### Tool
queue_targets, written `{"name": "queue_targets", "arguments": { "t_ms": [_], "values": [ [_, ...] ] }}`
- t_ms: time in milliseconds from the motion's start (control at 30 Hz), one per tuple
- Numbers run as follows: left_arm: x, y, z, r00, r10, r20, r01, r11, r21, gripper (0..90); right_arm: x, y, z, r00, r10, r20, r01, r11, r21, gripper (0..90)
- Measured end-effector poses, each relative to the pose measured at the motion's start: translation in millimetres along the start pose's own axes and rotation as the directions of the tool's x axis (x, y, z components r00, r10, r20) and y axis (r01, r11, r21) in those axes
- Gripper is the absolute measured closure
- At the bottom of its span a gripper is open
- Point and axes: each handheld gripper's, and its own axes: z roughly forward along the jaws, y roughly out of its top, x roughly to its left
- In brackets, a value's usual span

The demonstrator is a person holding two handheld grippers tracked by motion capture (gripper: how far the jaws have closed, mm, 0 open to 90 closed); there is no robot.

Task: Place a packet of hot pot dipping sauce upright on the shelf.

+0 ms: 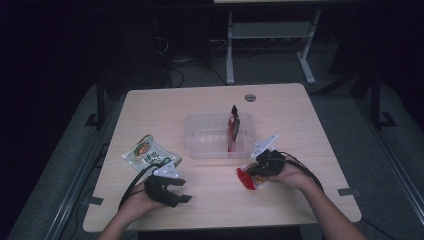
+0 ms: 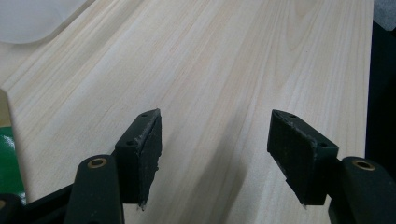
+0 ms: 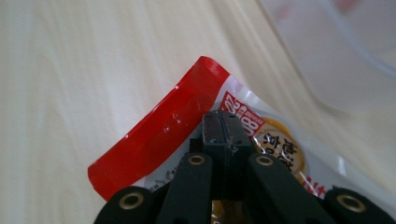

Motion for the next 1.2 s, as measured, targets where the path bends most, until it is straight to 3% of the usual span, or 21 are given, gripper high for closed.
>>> {"name": "queue_targets", "arguments": {
  "t_ms": [433,867,1033,1200],
  "values": [
    [-0.6,-0.1,-0.2,1.0000,-0.008,0.002,0.008,1.0000,-0.005,35.1,36.7,29.5,23.4,0.9940,-0.085,-0.068,0.085,0.996,-0.008,90.0],
    [0.1,0.7,-2.0,0.9999,0.009,-0.007,-0.009,0.9999,-0.008,35.1,71.4,73.0,57.7,0.9907,-0.123,-0.058,0.121,0.992,-0.044,90.0],
    [-0.3,0.3,-3.7,0.9999,0.007,-0.010,-0.007,0.9999,-0.011,35.1,78.3,84.8,65.9,0.9890,-0.140,-0.047,0.138,0.989,-0.052,90.0],
    [-1.7,0.9,-5.3,0.9999,0.010,-0.012,-0.010,0.9997,-0.024,35.1,73.5,82.3,57.4,0.9906,-0.130,-0.042,0.127,0.990,-0.068,90.0]
  ]
}}
